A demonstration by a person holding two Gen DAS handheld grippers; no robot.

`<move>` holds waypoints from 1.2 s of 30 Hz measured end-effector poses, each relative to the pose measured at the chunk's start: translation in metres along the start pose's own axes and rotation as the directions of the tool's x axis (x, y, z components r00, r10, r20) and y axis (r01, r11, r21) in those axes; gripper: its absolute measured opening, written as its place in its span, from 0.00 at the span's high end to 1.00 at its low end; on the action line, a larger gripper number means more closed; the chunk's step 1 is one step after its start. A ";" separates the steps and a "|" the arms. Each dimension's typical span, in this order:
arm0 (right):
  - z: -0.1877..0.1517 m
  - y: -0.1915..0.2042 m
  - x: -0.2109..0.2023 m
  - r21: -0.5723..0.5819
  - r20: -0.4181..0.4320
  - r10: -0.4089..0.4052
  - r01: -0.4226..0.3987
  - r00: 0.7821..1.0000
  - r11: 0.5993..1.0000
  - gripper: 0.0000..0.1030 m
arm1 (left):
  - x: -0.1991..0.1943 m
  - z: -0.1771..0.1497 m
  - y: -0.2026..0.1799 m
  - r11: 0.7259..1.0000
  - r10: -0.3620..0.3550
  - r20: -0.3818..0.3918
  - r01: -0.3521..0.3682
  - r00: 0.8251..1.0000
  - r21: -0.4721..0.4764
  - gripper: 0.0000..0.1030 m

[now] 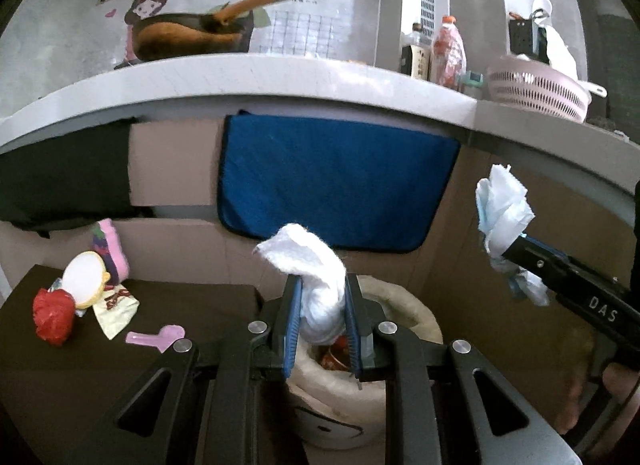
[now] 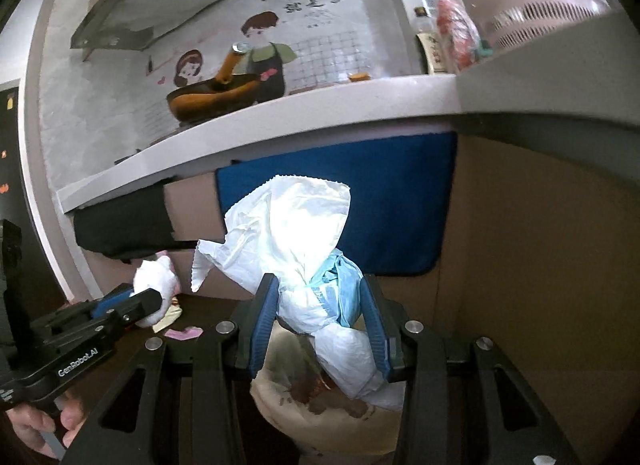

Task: Collect trash
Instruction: 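Carry the white tissue and white-blue wad over the bin with both tools, then open both tools to drop the white items into the bin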

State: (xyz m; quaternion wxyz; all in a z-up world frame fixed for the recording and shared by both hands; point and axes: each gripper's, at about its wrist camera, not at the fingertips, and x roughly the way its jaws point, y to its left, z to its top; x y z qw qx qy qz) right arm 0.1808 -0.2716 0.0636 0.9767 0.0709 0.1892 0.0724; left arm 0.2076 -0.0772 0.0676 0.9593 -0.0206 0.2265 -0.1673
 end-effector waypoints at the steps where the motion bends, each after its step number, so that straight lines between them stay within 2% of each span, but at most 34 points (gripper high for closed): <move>1: -0.002 -0.003 0.003 0.007 -0.002 -0.004 0.004 1.000 1.000 0.62 | 0.006 -0.002 -0.001 1.000 0.000 -0.008 0.000 1.000 0.001 0.80; 11: -0.025 -0.022 0.040 0.061 -0.075 0.015 -0.011 0.997 0.998 0.62 | 0.050 -0.022 0.000 1.000 0.011 -0.082 -0.010 0.997 0.010 0.80; 18: -0.034 -0.029 0.057 0.083 -0.099 0.021 -0.013 0.995 0.996 0.62 | 0.067 -0.025 0.006 1.000 0.002 -0.096 -0.002 0.995 0.008 0.80; 36: -0.048 -0.043 0.092 0.107 -0.166 0.013 0.005 0.986 0.994 0.61 | 0.114 -0.034 0.005 0.999 -0.034 -0.191 0.032 0.981 -0.014 0.80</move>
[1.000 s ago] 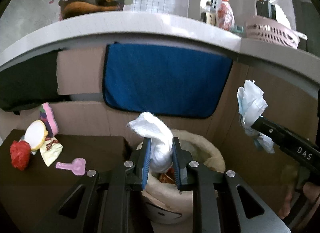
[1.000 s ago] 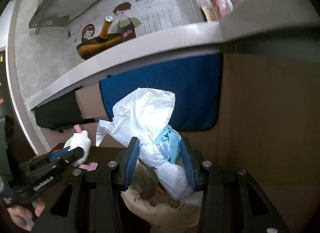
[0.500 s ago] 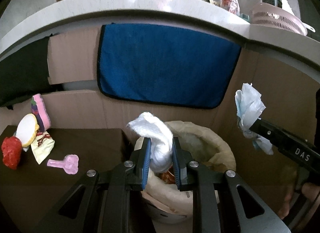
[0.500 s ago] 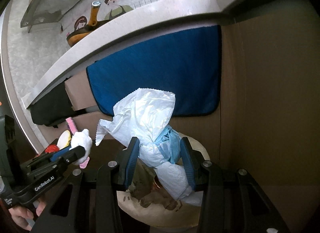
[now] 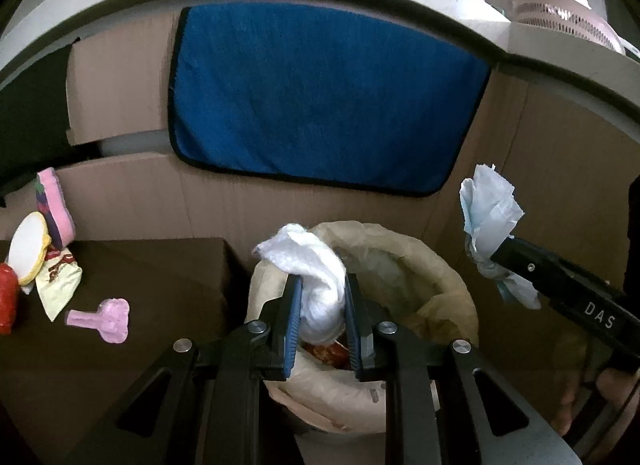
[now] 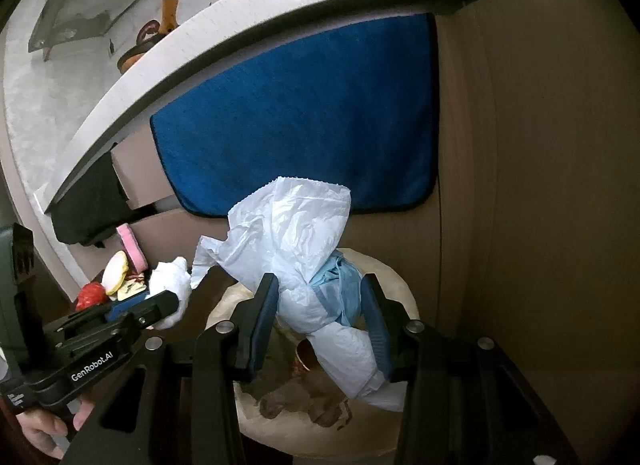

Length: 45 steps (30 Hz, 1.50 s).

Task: Collect trash
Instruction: 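Open both tools to drop the white items into the bin, then move both tools back over the table toward the red plastic bag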

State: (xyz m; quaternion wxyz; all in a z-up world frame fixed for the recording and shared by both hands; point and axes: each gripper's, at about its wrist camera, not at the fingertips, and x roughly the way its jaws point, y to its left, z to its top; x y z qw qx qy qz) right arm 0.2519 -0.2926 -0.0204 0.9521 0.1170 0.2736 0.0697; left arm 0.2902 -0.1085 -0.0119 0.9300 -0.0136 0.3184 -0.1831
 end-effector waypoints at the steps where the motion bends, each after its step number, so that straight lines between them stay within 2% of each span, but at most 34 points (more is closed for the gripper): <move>1: -0.001 -0.001 0.002 0.002 -0.004 0.001 -0.001 1.000 1.000 0.61 | 0.001 0.000 0.000 1.000 -0.004 -0.003 0.004 1.000 -0.001 0.80; 10: -0.003 -0.004 0.017 0.016 -0.026 0.000 0.000 1.000 1.000 0.61 | 0.016 0.003 0.003 0.999 -0.046 -0.043 0.046 0.998 0.008 0.79; 11: -0.003 -0.004 0.019 0.018 -0.029 0.006 -0.006 1.000 1.000 0.61 | 0.021 0.004 0.005 0.998 -0.064 -0.057 0.065 0.996 0.007 0.75; 14: -0.004 -0.005 0.023 0.029 -0.037 0.031 -0.030 0.999 0.999 0.54 | 0.028 0.006 0.010 0.988 -0.152 -0.097 0.151 0.984 -0.011 0.61; 16: -0.005 -0.007 0.022 0.043 -0.022 0.008 -0.007 1.000 0.999 0.40 | 0.029 0.009 0.017 0.984 -0.176 -0.100 0.173 0.979 -0.042 0.58; 20: -0.006 -0.011 0.024 0.073 -0.038 -0.002 0.005 0.999 0.997 0.40 | 0.024 0.015 0.033 0.979 -0.180 -0.084 0.170 0.980 -0.111 0.56; 23: -0.007 -0.007 0.021 0.046 -0.043 -0.038 0.040 0.998 0.998 0.40 | 0.020 0.016 0.042 0.972 -0.197 -0.093 0.182 0.976 -0.145 0.56; 27: -0.004 0.004 0.013 0.020 -0.034 -0.060 0.061 0.998 0.998 0.40 | 0.000 0.014 0.052 0.981 -0.138 -0.065 0.127 0.988 -0.146 0.56; 30: -0.001 0.012 0.000 -0.001 -0.012 -0.064 0.064 0.998 0.998 0.40 | -0.026 0.009 0.069 0.987 -0.061 -0.023 0.057 0.998 -0.148 0.56; 33: 0.003 0.024 -0.013 -0.010 0.017 -0.023 0.024 1.000 1.000 0.40 | -0.060 0.008 0.097 0.987 0.057 0.005 -0.056 0.998 -0.153 0.56; 37: 0.009 0.055 -0.024 -0.047 0.064 0.016 -0.013 0.998 0.999 0.40 | -0.111 0.008 0.141 0.962 0.179 0.045 -0.165 0.983 -0.216 0.56; 40: 0.011 0.083 -0.023 -0.074 0.070 0.027 -0.022 0.997 0.997 0.40 | -0.149 0.006 0.176 0.942 0.236 0.079 -0.208 0.969 -0.262 0.56; 42: 0.013 0.104 -0.021 -0.101 0.065 0.030 -0.024 0.997 0.995 0.40 | -0.173 0.003 0.201 0.921 0.288 0.106 -0.245 0.952 -0.303 0.56; 45: 0.015 0.136 -0.017 -0.150 0.058 0.037 -0.028 0.998 0.988 0.40 | -0.198 -0.004 0.234 0.893 0.330 0.118 -0.269 0.937 -0.360 0.56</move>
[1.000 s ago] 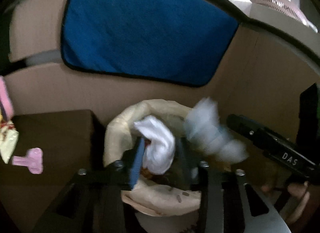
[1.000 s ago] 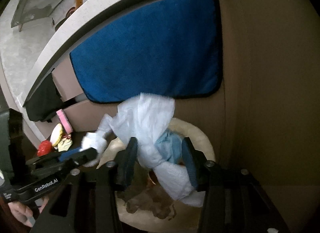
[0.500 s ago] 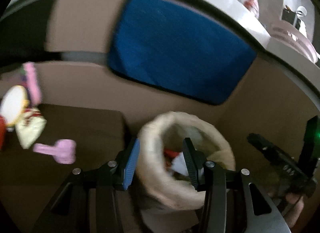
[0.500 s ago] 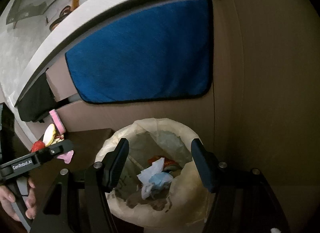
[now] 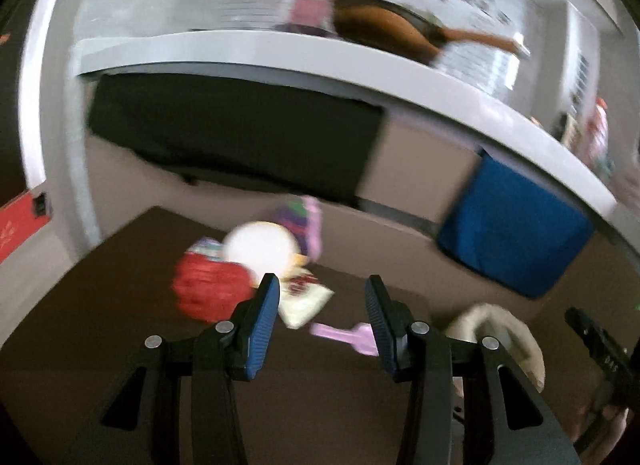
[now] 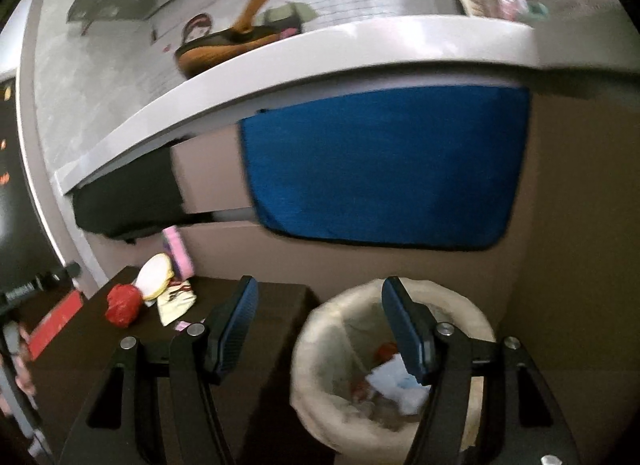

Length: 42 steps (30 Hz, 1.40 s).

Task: Collect trash
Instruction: 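Move both tools back over the table toward the red plastic bag, then lower the left tool onto the red plastic bag and close it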

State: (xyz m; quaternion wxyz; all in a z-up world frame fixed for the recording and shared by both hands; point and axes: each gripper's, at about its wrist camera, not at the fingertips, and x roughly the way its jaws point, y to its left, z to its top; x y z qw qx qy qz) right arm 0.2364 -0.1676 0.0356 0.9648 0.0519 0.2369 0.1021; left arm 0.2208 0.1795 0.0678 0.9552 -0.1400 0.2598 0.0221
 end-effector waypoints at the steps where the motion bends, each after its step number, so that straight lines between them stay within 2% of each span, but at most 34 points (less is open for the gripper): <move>1: 0.003 0.011 0.003 -0.009 -0.003 0.009 -0.009 1.000 1.000 0.40 | -0.005 0.004 0.017 1.000 0.008 -0.001 -0.008 1.000 -0.019 0.56; 6: 0.013 0.059 0.017 -0.029 -0.007 0.051 -0.051 0.999 0.998 0.40 | -0.019 0.011 0.075 0.996 0.068 0.020 -0.067 0.997 -0.057 0.56; 13: 0.006 0.113 0.057 -0.054 -0.063 0.102 -0.105 0.993 0.993 0.40 | -0.014 0.001 0.139 0.991 0.102 -0.020 -0.103 0.995 -0.087 0.56; 19: -0.011 0.127 0.095 -0.044 -0.151 0.145 -0.153 0.978 0.987 0.40 | 0.005 -0.015 0.169 0.988 0.107 -0.079 -0.115 0.991 -0.101 0.56; 22: -0.015 0.128 0.108 -0.041 -0.191 0.129 -0.139 0.973 0.989 0.40 | 0.006 -0.008 0.181 0.983 0.129 -0.108 -0.141 0.986 -0.115 0.56; 25: -0.011 0.130 0.112 -0.075 -0.164 0.088 -0.101 0.983 0.992 0.40 | 0.001 0.005 0.188 0.982 0.138 -0.100 -0.150 0.985 -0.119 0.56; 28: -0.012 0.131 0.118 -0.090 -0.156 0.053 -0.068 0.986 0.994 0.40 | 0.004 0.010 0.195 0.983 0.115 -0.110 -0.129 0.987 -0.129 0.56; 31: -0.018 0.129 0.121 -0.087 -0.171 0.072 -0.088 0.983 0.992 0.40 | 0.022 0.005 0.193 0.988 0.048 -0.137 -0.067 0.989 -0.141 0.55; 36: -0.030 0.115 0.123 -0.088 -0.173 0.060 -0.076 0.983 0.993 0.41 | 0.081 -0.005 0.180 0.983 -0.081 -0.228 0.041 0.970 -0.177 0.55; 39: -0.037 0.102 0.127 -0.066 -0.188 0.066 -0.079 0.980 0.995 0.41 | 0.112 0.002 0.180 0.976 -0.104 -0.206 0.059 0.973 -0.211 0.55; 42: -0.043 0.096 0.131 -0.060 -0.207 0.080 -0.095 0.975 0.994 0.41 | 0.147 0.013 0.192 0.965 -0.095 -0.191 0.044 0.977 -0.258 0.55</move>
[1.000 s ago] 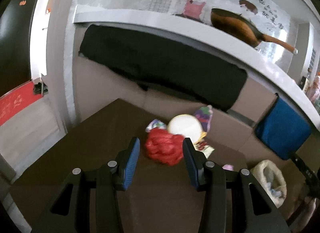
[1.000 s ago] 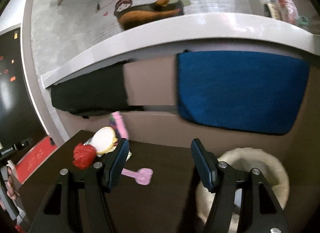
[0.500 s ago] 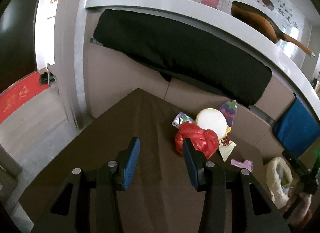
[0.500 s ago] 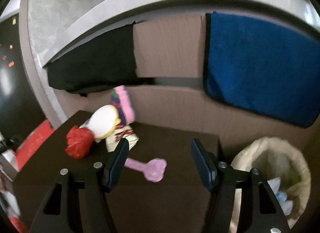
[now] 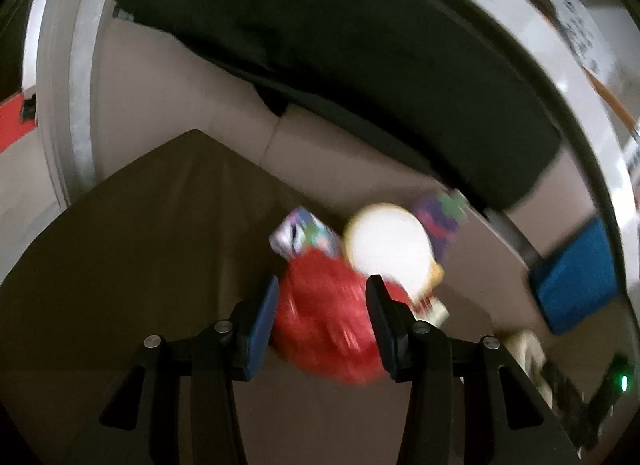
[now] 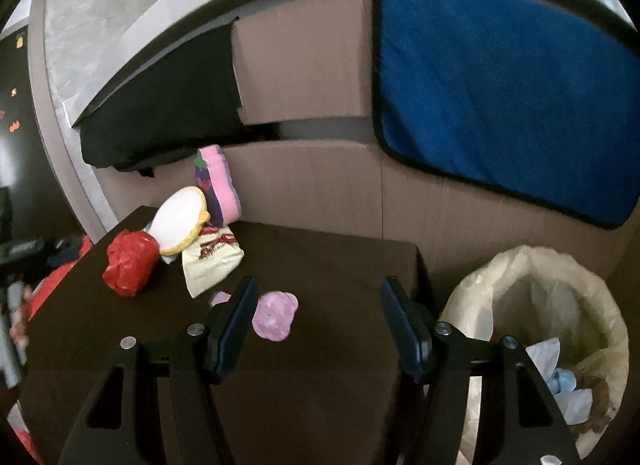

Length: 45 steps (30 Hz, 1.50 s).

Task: Collect trash
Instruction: 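Lower the left tool onto the red plastic bag and close it, then grasp the purple eggplant sponge with the right tool while the left tool lifts the red bag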

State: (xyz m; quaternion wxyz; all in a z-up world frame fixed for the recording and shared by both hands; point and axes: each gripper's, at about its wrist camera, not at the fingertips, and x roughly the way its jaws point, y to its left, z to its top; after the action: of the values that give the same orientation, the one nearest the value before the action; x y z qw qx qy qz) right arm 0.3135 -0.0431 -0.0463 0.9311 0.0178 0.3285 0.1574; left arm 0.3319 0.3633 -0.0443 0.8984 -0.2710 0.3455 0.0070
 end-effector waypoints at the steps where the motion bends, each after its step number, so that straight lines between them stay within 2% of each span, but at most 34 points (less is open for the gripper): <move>1: -0.001 -0.001 0.002 -0.007 -0.004 0.004 -0.004 1.000 1.000 0.41 | 0.011 0.006 0.006 1.000 0.003 -0.010 -0.003 1.000 -0.018 0.55; 3: -0.003 -0.001 0.005 -0.022 -0.011 0.001 -0.002 1.000 1.000 0.41 | 0.032 0.011 0.017 0.998 -0.041 -0.081 0.037 0.996 -0.051 0.55; 4: -0.003 -0.001 0.007 -0.030 -0.013 -0.001 0.001 1.000 1.000 0.41 | 0.044 0.010 0.023 0.993 -0.105 -0.150 0.095 0.983 -0.074 0.54; 7: -0.003 0.000 0.010 -0.045 -0.012 0.006 -0.006 1.000 0.999 0.41 | 0.051 -0.004 0.026 0.964 -0.262 -0.239 0.243 0.935 -0.106 0.51; 8: -0.004 0.001 0.011 -0.047 -0.010 0.012 -0.013 1.000 0.999 0.41 | 0.049 -0.011 0.022 0.957 -0.290 -0.259 0.276 0.922 -0.089 0.51; 10: -0.004 0.004 0.014 -0.057 -0.014 0.020 -0.021 1.000 0.998 0.41 | 0.041 -0.024 0.010 0.951 -0.305 -0.263 0.310 0.915 -0.024 0.50; 14: -0.006 0.007 0.019 -0.073 -0.024 0.012 -0.014 1.000 0.997 0.41 | 0.030 -0.042 -0.017 0.941 -0.303 -0.257 0.330 0.918 0.070 0.49; 18: -0.007 0.000 0.015 -0.045 -0.028 0.008 -0.009 1.000 0.999 0.41 | 0.028 -0.055 -0.046 0.924 -0.334 -0.312 0.374 0.889 0.077 0.48; 19: -0.007 -0.003 0.011 -0.044 -0.021 0.001 -0.002 1.000 0.999 0.41 | 0.028 -0.056 -0.052 0.927 -0.324 -0.314 0.366 0.892 0.085 0.48; 20: -0.006 -0.005 0.007 -0.048 -0.013 -0.008 0.007 1.000 0.999 0.41 | 0.024 -0.059 -0.060 0.934 -0.293 -0.305 0.339 0.906 0.112 0.48; 22: -0.007 -0.009 -0.002 -0.054 0.008 -0.032 0.032 0.999 0.998 0.41 | 0.011 -0.060 -0.069 0.962 -0.188 -0.237 0.227 0.953 0.149 0.48; 23: -0.008 -0.011 -0.006 -0.055 0.017 -0.040 0.041 0.999 0.998 0.41 | -0.001 -0.061 -0.071 0.978 -0.126 -0.172 0.152 0.977 0.145 0.48; 25: -0.010 -0.015 -0.015 -0.057 0.040 -0.053 0.055 0.998 0.997 0.41 | -0.018 -0.066 -0.073 0.987 -0.101 -0.084 0.110 0.991 0.113 0.48; 28: -0.011 -0.020 -0.024 -0.061 0.060 -0.058 0.062 0.996 0.996 0.41 | -0.029 -0.077 -0.086 0.997 -0.043 -0.036 0.045 0.998 0.056 0.48; 33: -0.015 -0.029 -0.035 -0.034 0.079 -0.058 0.061 0.995 0.998 0.41 | -0.011 -0.090 -0.104 0.998 0.051 -0.057 -0.054 0.997 -0.037 0.48; 35: -0.017 -0.031 -0.044 -0.039 0.104 -0.073 0.077 0.992 0.996 0.41 | 0.000 -0.096 -0.114 0.991 0.125 -0.035 -0.126 0.992 -0.045 0.48; 37: -0.020 -0.032 -0.051 -0.049 0.120 -0.076 0.082 0.990 0.995 0.41 | 0.012 -0.100 -0.116 0.978 0.197 -0.051 -0.200 0.979 -0.060 0.47; 40: -0.025 -0.034 -0.058 -0.077 0.122 -0.085 0.095 0.989 0.993 0.41 | 0.024 -0.098 -0.105 0.972 0.187 -0.059 -0.193 0.981 -0.136 0.44; 41: -0.026 -0.034 -0.060 -0.089 0.122 -0.096 0.107 0.988 0.990 0.41 | 0.025 -0.097 -0.104 0.973 0.184 -0.061 -0.191 0.981 -0.133 0.44; 43: -0.029 -0.034 -0.063 -0.111 0.134 -0.119 0.134 0.984 0.985 0.41 | 0.024 -0.094 -0.104 0.980 0.173 -0.067 -0.179 0.983 -0.090 0.51; 44: -0.029 -0.033 -0.063 -0.120 0.137 -0.126 0.143 0.983 0.982 0.41 | 0.020 -0.094 -0.105 0.983 0.163 -0.067 -0.168 0.984 -0.072 0.61; 45: -0.028 -0.033 -0.062 -0.123 0.135 -0.123 0.140 0.983 0.983 0.41 | 0.018 -0.093 -0.105 0.987 0.146 -0.072 -0.150 0.987 -0.053 0.61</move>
State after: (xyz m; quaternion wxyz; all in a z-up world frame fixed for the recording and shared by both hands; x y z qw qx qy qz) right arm 0.2598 -0.0951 -0.0352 0.9577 -0.0555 0.2578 0.1155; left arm 0.3097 0.2251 -0.0621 0.8747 -0.2710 0.3948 0.0745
